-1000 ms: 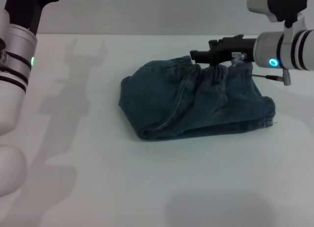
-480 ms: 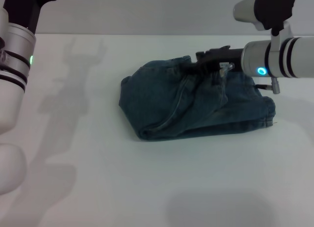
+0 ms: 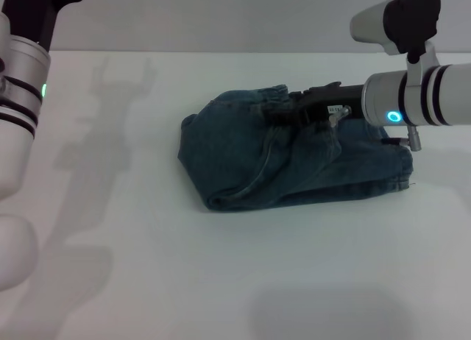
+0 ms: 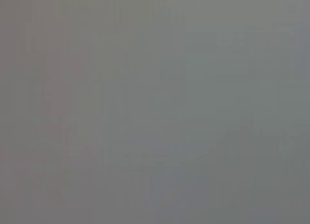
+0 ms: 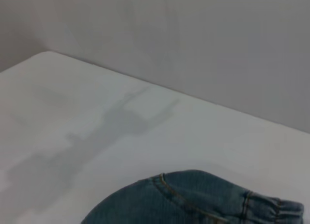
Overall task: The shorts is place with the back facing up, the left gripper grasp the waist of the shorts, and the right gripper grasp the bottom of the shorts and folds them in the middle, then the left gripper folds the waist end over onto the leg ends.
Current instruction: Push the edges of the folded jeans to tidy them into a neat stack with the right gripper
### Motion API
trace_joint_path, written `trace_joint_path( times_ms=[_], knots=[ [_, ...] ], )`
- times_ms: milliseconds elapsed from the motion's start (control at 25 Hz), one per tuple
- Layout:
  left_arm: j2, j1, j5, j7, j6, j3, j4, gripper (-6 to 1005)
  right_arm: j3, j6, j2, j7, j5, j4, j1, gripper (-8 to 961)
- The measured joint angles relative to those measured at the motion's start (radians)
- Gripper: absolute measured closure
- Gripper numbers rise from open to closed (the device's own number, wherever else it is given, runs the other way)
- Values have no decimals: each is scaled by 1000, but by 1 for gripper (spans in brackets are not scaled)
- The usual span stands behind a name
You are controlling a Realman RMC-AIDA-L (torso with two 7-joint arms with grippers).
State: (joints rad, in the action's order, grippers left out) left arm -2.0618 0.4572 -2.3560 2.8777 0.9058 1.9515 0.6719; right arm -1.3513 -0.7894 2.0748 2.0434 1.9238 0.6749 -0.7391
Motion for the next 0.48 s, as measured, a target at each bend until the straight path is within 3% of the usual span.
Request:
trace_joint_path(
  times_ms=[240, 480],
  knots=[
    [-1, 2, 0, 0, 4, -4, -3, 156, 0, -15, -2, 1, 1, 8, 15, 328],
    [-1, 2, 0, 0, 4, -4, -7, 156, -18, -22, -1, -22, 3, 100, 82, 370]
  ],
)
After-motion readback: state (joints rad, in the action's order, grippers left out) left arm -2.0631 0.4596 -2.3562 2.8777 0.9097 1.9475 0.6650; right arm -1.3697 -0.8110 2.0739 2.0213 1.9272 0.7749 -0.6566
